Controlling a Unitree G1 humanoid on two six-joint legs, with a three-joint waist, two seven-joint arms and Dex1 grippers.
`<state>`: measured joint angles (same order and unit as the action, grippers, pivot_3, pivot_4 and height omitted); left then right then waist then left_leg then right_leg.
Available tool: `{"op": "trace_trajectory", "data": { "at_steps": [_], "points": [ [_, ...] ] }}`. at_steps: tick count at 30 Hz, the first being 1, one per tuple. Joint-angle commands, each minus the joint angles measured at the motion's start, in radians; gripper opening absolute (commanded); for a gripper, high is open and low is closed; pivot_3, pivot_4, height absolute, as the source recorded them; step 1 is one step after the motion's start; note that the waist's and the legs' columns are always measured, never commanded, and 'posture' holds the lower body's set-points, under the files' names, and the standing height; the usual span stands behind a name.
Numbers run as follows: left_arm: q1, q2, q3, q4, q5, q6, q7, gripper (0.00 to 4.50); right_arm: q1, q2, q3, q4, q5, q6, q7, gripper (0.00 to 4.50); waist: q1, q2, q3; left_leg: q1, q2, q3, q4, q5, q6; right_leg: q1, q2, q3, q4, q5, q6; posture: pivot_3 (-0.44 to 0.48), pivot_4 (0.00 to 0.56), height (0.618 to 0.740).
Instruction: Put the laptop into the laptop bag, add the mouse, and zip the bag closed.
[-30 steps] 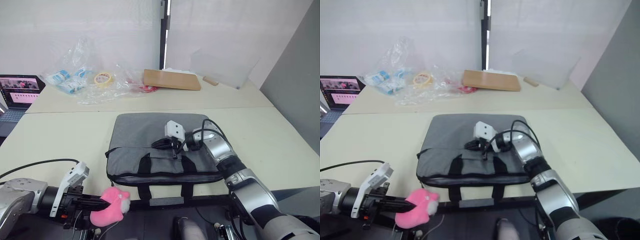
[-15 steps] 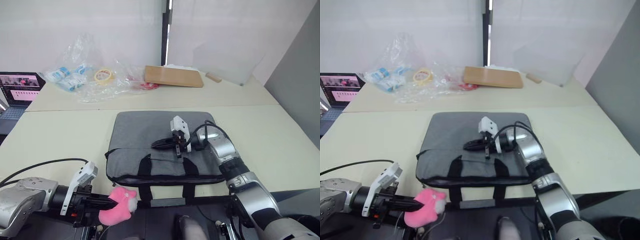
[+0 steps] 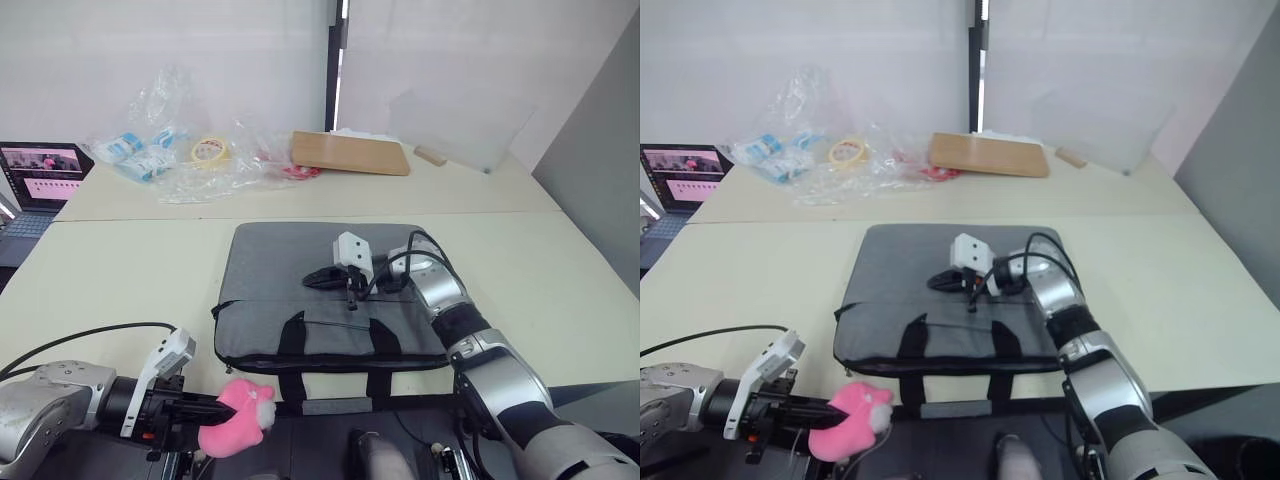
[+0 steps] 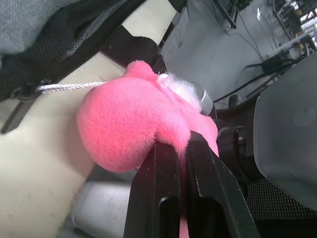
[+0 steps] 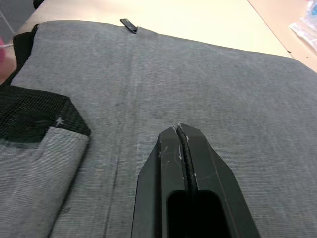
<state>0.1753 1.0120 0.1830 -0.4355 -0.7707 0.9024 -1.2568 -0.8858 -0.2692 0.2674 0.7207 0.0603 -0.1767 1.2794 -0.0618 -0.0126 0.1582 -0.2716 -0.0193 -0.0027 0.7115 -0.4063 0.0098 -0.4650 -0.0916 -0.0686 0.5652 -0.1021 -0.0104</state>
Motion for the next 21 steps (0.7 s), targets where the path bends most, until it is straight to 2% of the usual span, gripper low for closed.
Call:
{"op": "trace_trajectory", "data": {
  "at_steps": [1, 6, 11, 16, 21],
  "points": [
    [-0.013, -0.030, 0.003, -0.063, -0.071, 0.022, 0.026, 0.02, 0.068, -0.001, 0.037, 0.055, -0.036, 0.043, 0.016, 0.00, 0.001, 0.000, 0.000, 0.002, 0.000, -0.001, -0.001, 0.000, 0.000, 0.003, 0.000, 0.000, -0.002, 0.000, 0.000, 0.000, 0.150, 0.740],
    [-0.087, -0.114, -0.045, -0.055, -0.106, 0.059, 0.108, 0.02, 0.071, 0.005, 0.036, 0.083, -0.047, 0.038, -0.001, 0.00, 0.003, -0.002, -0.003, 0.006, 0.000, -0.006, -0.001, 0.000, 0.000, 0.007, 0.000, 0.000, -0.002, 0.000, 0.000, 0.000, 0.150, 0.740],
    [-0.165, -0.168, -0.166, -0.045, -0.065, 0.051, 0.130, 0.02, 0.056, 0.010, 0.033, 0.112, -0.052, 0.030, -0.014, 0.00, 0.004, -0.005, -0.006, 0.007, 0.000, -0.006, -0.001, 0.000, 0.000, 0.008, 0.000, 0.001, -0.002, 0.000, 0.000, 0.000, 0.150, 0.740],
    [-0.202, -0.188, -0.218, -0.039, -0.064, 0.052, 0.135, 0.02, 0.045, 0.009, 0.030, 0.128, -0.054, 0.026, -0.020, 0.00, 0.004, -0.005, -0.007, 0.008, 0.000, -0.006, -0.001, 0.000, 0.000, 0.008, 0.001, 0.001, -0.001, 0.000, 0.000, 0.000, 0.150, 0.740],
    [-0.298, -0.265, -0.281, 0.017, -0.051, 0.048, 0.163, 0.02, 0.037, 0.004, 0.024, 0.138, -0.050, 0.029, -0.024, 0.00, 0.013, -0.005, -0.010, 0.008, 0.000, -0.006, 0.000, 0.000, 0.000, 0.009, 0.000, 0.002, -0.002, 0.001, 0.001, 0.000, 0.150, 0.740]
  ]
}}
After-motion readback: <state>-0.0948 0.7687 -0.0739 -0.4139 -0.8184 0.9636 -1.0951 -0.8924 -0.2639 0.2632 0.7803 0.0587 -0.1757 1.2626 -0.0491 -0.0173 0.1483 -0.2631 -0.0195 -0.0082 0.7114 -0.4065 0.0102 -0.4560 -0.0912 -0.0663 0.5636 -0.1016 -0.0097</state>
